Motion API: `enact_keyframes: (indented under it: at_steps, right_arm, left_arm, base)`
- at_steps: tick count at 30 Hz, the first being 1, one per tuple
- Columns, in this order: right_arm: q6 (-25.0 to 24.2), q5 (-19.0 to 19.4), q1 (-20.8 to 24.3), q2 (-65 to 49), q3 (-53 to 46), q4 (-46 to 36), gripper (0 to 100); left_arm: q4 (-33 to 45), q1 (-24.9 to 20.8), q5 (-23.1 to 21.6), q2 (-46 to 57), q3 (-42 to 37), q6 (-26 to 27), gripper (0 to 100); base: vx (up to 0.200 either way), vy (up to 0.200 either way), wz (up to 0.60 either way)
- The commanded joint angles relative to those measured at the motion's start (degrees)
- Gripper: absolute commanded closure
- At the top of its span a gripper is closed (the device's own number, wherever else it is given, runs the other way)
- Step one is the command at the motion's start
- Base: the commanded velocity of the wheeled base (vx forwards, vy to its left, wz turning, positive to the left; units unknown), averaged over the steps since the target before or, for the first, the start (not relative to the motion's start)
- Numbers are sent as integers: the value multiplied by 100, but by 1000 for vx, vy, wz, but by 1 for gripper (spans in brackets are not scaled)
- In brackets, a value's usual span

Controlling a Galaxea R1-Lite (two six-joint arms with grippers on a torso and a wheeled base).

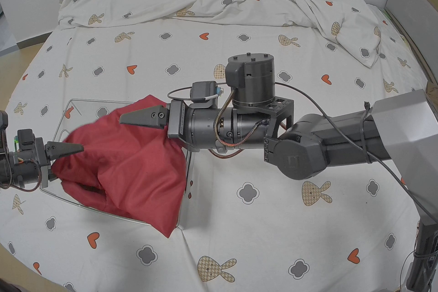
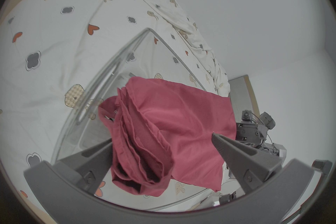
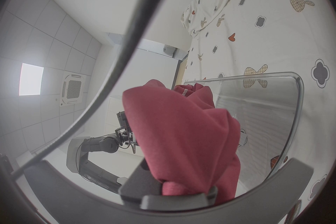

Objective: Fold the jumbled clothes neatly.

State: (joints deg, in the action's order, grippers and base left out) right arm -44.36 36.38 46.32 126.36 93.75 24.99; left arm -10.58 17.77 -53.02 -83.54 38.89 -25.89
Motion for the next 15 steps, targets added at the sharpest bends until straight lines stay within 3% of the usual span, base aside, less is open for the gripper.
enact_keyframes:
  at_steps: [1, 7, 11, 15]
  right_arm:
    - [-2, 1, -9, -41, -14, -3, 0]
    - [15, -8, -9, -67, -41, -3, 0]
    - [24, -8, -88, -181, -137, -3, 0]
    - [33, -8, -247, -304, -234, -12, 0]
  left_arm:
    - [3, -2, 2, -48, 22, 5, 0]
    - [21, 7, 46, 66, 57, 243, 0]
    - [47, -37, 441, 216, 49, 374, 0]
    - [65, -55, 468, 409, 66, 374, 0]
  base:
    - [0, 0, 0]
    - [0, 0, 0]
    - [0, 0, 0]
    - [0, 0, 0]
